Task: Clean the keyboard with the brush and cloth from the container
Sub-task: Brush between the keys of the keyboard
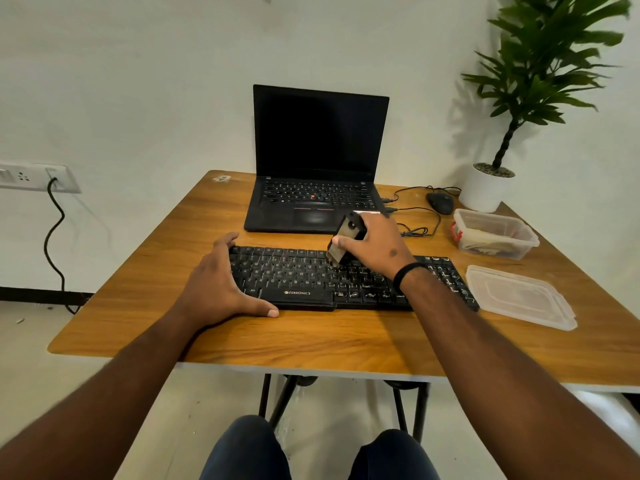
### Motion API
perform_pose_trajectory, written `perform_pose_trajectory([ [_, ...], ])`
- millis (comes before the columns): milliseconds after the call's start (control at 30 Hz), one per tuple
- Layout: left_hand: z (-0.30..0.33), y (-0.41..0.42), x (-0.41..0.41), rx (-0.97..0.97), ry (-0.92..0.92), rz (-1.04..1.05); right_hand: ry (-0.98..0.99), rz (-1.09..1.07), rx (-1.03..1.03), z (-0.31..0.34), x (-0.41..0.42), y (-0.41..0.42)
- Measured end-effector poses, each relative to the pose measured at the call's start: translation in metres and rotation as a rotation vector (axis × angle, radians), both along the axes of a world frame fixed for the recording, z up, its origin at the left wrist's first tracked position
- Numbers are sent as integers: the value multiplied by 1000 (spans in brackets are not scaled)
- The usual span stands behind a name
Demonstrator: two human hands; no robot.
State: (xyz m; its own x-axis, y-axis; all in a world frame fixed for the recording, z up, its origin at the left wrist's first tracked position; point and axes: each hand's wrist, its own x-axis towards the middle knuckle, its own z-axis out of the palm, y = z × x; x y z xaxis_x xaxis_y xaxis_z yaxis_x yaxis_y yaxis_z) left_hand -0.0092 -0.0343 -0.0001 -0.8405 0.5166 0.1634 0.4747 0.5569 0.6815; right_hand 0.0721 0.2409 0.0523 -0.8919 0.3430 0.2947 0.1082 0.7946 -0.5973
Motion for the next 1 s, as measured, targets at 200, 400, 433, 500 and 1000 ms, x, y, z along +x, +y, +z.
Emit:
perform_pose_trajectory([
  [200,1,0,0,-8,-6,-1,13,-3,14,1,4,-2],
  [400,0,0,0,-17,-3,-3,32,-29,13,3,8,-1],
  [433,1,-1,0,-17,-1,-4,18,-16,16,2,8,-1],
  [500,1,0,1,-16,-1,-4,8,-27,10,3,9,1],
  [1000,2,0,1,-16,1,3,-365,245,142,46,-7,-9],
])
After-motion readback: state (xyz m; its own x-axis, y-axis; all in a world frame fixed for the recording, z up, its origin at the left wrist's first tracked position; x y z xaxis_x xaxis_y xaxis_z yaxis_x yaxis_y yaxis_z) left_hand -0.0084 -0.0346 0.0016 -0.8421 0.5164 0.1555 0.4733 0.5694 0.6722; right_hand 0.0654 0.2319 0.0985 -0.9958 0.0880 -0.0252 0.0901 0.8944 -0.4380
